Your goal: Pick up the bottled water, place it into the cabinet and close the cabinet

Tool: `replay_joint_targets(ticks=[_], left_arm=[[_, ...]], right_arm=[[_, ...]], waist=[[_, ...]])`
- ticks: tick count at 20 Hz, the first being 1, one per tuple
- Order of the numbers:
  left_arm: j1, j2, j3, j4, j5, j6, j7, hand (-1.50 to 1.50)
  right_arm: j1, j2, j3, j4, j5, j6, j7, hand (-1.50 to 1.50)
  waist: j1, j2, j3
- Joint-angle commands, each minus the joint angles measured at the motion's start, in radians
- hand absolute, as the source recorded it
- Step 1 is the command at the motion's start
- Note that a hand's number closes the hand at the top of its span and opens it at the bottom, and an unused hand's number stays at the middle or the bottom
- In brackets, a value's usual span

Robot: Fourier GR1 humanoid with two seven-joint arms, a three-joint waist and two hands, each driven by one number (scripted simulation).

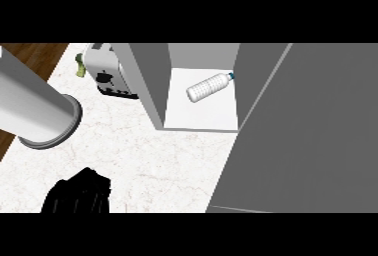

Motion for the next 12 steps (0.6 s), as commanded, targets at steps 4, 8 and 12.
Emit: replay_joint_targets(ticks=[4, 8, 12], left_arm=[[0.215, 0.096, 0.066, -0.140, 0.046, -0.081, -0.065, 1.50], [0.274, 0.139, 0.148, -0.145, 0.121, -0.162, -0.083, 1.50], [0.399, 0.207, 0.250, -0.245, 0.207, -0.221, -0.071, 1.50]], right_arm=[[-0.216, 0.236, 0.101, 0.004, 0.094, -0.047, 0.197, 1.50], [-0.411, 0.392, 0.000, 0.139, 0.082, -0.034, 0.307, 1.50], [-0.522, 0.488, -0.051, 0.212, 0.107, -0.083, 0.383, 1.50]], waist=[[0.000, 0.001, -0.002], [-0.007, 0.009, -0.001], [-0.009, 0.007, 0.001]])
